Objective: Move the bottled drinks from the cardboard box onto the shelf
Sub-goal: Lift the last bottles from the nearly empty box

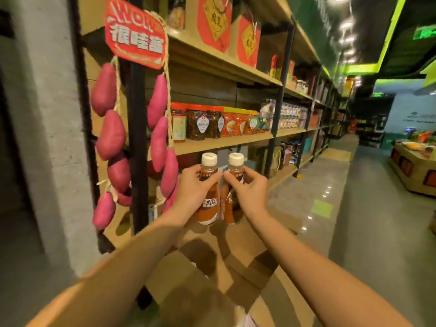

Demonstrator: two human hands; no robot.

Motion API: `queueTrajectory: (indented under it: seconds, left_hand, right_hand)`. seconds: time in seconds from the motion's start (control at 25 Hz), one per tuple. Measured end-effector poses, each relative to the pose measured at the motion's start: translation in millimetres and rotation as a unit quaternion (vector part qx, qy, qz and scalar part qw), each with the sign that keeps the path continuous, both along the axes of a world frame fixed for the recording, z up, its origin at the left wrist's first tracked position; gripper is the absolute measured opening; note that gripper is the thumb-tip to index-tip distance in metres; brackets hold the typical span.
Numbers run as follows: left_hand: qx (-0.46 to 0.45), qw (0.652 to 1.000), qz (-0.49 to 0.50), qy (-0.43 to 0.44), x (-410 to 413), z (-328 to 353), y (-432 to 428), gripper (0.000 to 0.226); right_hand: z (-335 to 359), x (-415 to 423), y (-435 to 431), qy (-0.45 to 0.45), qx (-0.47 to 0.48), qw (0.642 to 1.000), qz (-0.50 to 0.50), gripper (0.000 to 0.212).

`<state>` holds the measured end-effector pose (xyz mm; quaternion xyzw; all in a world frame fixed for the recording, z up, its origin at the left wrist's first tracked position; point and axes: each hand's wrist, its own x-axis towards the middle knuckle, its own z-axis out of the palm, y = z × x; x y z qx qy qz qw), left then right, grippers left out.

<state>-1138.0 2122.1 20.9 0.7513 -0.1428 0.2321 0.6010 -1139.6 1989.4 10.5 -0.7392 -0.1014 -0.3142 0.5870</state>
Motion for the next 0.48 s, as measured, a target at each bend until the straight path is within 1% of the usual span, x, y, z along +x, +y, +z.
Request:
queueTrajectory:
  seconds: [0.08, 0.12, 0.24, 0.32, 0.48]
  left_hand:
    - [-0.001, 0.998, 0.064, 0.009, -41.4, 0.3, 22.3, 0.025]
    - [-0.003, 0.995, 0.097, 0.016, -65.7, 1.5, 36.2, 0.026]
    - [-0.003, 0.985, 0.172, 0.015, -136.4, 6.6, 78.0, 0.015]
    - [0.006, 0.971, 0.237, 0.019, -189.1, 9.8, 110.8, 0.012]
    - [0.01, 0.935, 0.353, 0.026, -298.0, 10.0, 182.1, 0.018]
  right_hand:
    - [2.5, -34.4, 23.4, 0.008, -0.001, 0.998, 0.061, 0.016]
    - [4.0, -53.1, 38.0, 0.019, 0.008, 0.995, 0.098, 0.019]
    - [8.9, -100.9, 83.6, 0.031, 0.015, 0.982, 0.184, 0.02]
    - [11.4, -137.1, 121.7, 0.034, 0.013, 0.971, 0.236, 0.019]
    - [17.4, -225.0, 204.7, 0.037, 0.004, 0.945, 0.324, 0.023]
